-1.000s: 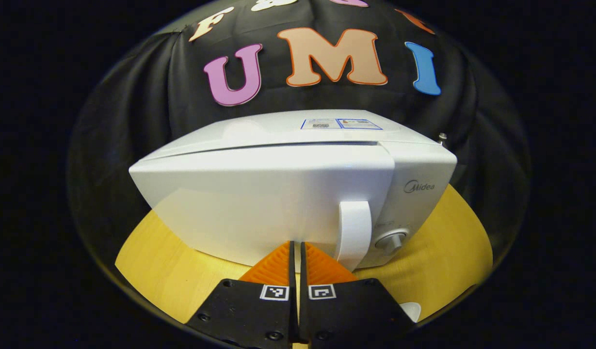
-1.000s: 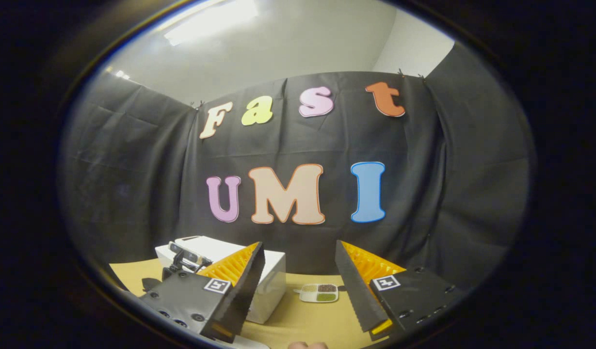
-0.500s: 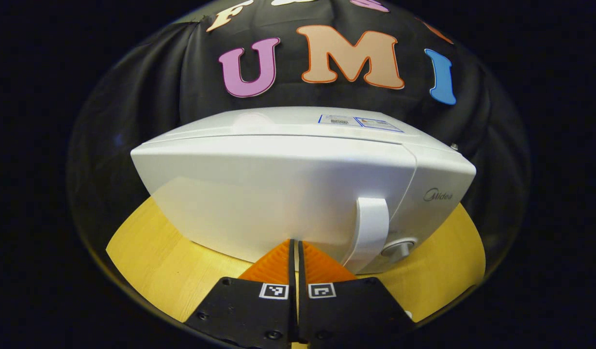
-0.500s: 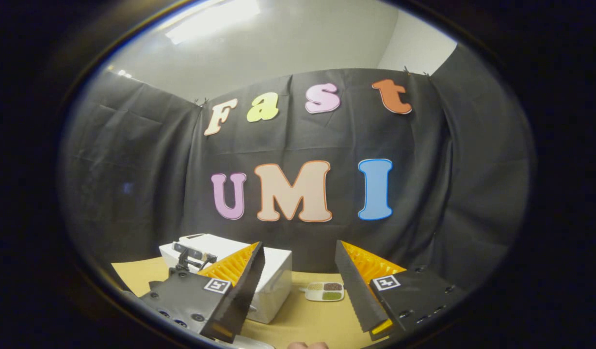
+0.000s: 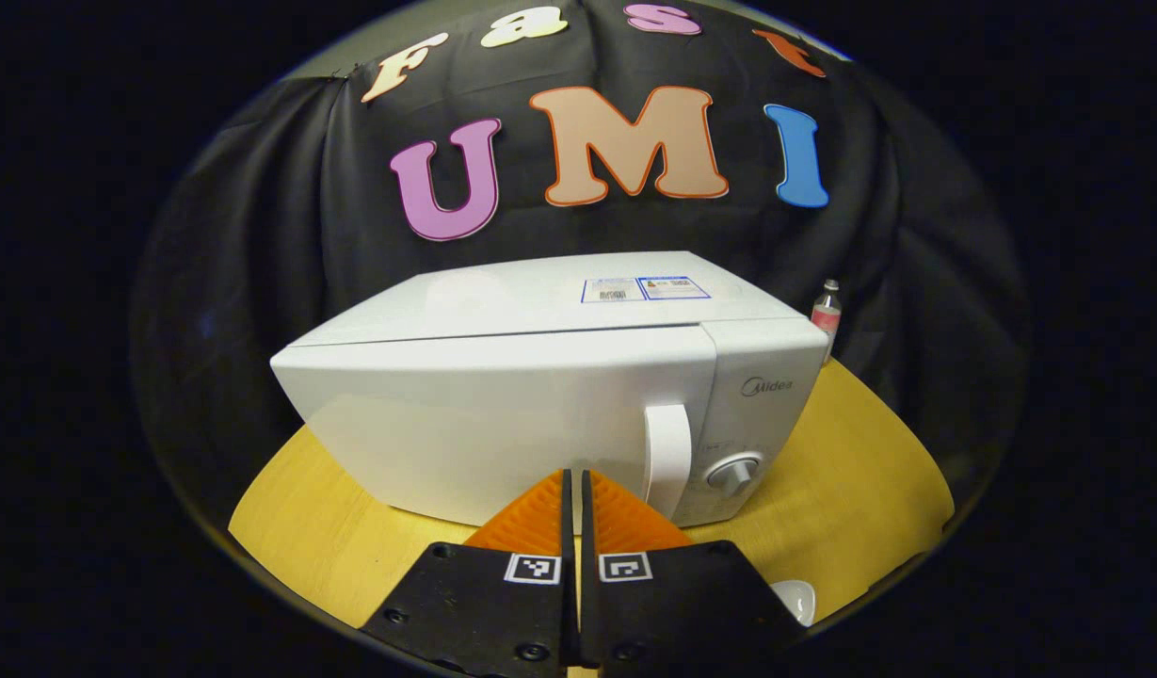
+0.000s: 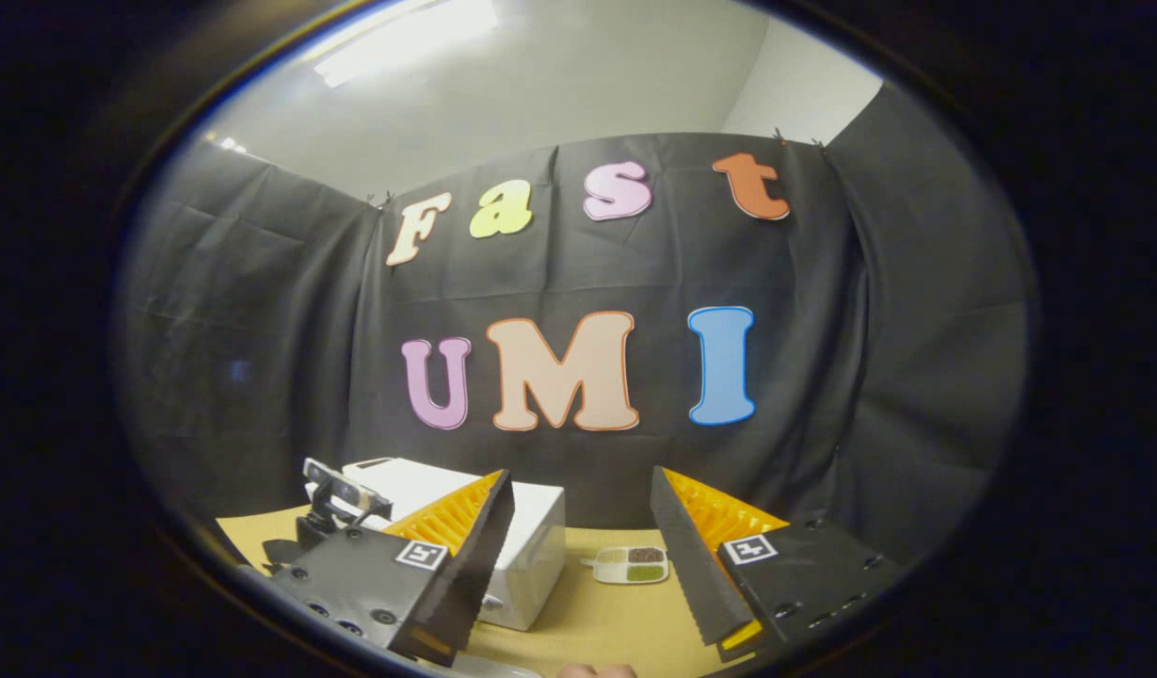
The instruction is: Open the microwave oven with the left hand, put the food in, and close the microwave oven.
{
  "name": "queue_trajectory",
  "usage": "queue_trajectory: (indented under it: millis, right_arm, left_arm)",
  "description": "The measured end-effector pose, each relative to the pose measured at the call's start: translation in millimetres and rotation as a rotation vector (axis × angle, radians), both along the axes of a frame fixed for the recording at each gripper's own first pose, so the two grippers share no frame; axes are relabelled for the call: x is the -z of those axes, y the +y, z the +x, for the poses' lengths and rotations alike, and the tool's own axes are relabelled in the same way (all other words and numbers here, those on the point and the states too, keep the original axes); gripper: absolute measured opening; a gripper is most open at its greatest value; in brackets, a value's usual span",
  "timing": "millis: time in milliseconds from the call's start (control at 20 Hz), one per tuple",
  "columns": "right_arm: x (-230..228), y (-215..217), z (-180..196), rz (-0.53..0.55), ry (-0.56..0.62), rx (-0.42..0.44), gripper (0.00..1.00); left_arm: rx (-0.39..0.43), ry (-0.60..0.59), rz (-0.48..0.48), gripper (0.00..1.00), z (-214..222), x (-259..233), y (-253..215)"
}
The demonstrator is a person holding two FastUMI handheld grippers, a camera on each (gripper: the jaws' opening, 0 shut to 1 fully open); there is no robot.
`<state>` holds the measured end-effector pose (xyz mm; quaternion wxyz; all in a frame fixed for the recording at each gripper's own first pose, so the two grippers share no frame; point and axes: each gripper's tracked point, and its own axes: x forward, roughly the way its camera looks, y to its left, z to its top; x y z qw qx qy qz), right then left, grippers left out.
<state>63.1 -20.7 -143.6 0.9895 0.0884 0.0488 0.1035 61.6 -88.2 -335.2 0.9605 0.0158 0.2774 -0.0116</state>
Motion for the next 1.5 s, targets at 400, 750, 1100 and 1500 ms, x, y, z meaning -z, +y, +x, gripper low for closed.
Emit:
queue_trajectory:
  millis: [400, 750, 1100, 1500]
  right_arm:
    - [6, 39, -4, -0.011, 0.031, -0.017, 0.84]
    - [-8, 74, 0, 0.005, 0.021, -0.012, 0.84]
    - [-20, 93, 4, 0.005, 0.003, 0.015, 0.84]
    - [-24, 103, 7, 0.006, -0.004, 0.029, 0.84]
  left_arm:
    - [-0.031, -0.162, -0.03, 0.0, -21, -94, 51]
    - [-0.076, -0.282, -0.075, 0.0, -12, -169, 105]
    - [-0.058, -0.388, -0.048, 0.0, -6, -224, 128]
    - [0.006, -0.435, -0.042, 0.99, -5, -236, 116]
